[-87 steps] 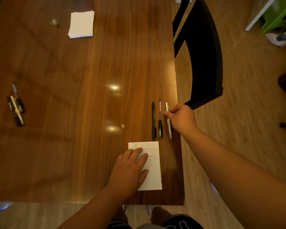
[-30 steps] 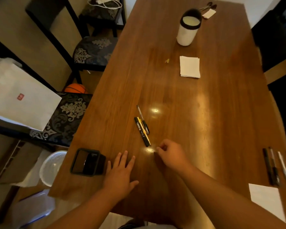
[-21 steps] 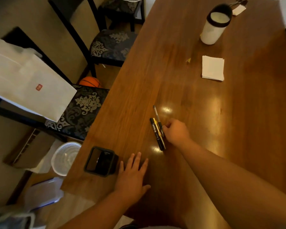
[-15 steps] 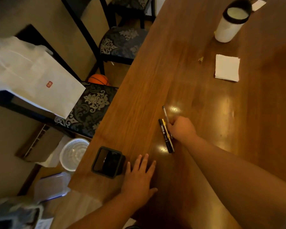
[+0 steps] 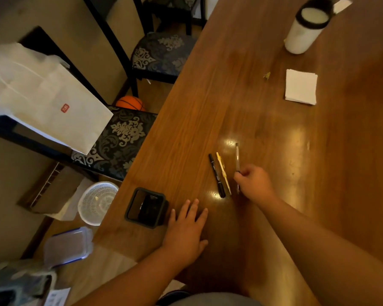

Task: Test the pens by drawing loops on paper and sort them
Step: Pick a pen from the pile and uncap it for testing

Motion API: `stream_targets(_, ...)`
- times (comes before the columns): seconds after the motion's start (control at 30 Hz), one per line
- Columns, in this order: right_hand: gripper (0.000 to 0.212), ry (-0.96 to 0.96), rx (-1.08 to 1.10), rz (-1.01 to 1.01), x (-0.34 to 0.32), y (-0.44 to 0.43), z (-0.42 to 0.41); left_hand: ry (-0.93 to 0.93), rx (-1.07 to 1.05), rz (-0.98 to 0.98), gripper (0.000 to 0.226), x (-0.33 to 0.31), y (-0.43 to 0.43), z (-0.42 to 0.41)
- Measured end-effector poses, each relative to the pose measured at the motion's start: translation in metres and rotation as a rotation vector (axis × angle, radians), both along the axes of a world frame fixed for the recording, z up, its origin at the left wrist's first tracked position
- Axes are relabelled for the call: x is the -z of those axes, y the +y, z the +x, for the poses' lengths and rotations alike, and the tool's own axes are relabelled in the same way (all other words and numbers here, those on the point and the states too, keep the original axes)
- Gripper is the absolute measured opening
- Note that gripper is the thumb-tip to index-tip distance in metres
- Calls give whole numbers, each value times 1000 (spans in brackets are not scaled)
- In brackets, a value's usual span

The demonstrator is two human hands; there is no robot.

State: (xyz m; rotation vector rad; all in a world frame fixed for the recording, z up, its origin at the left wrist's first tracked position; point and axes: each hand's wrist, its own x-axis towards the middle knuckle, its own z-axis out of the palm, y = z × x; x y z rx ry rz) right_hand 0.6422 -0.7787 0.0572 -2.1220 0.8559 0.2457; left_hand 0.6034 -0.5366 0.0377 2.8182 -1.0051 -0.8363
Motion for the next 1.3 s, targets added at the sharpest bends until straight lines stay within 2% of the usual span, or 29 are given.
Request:
stream_targets(0.2,5,-103,282,362,-29,13,-106,126,-68,-216,51,-18,1,0)
stream_targets(0.3,13,-93,331,419,-42,19,-164,243,-116,-302,45,-28,-4,-15)
stream_targets(0.53,12,-84,418,503,-53,19,-252,283,-12,-436,38,-47,-45,-67)
stream_targets(0.7,17,-99,454,558,-61,-8,-290,285,140,-473,38,-57,-95,-113)
stream_targets(0.93,20,-160,499,695,-72,-81,-357,177,228,-546,21,-69,-175,-192)
stream_targets(1.03,19,-149,501,778,-73,-112,-390,131,221,-535,19,-73,-207,-228)
stream_targets(1.3,20,-102,465,919,-59,-186,-455,147,161,-443,12,-70,-274,-309)
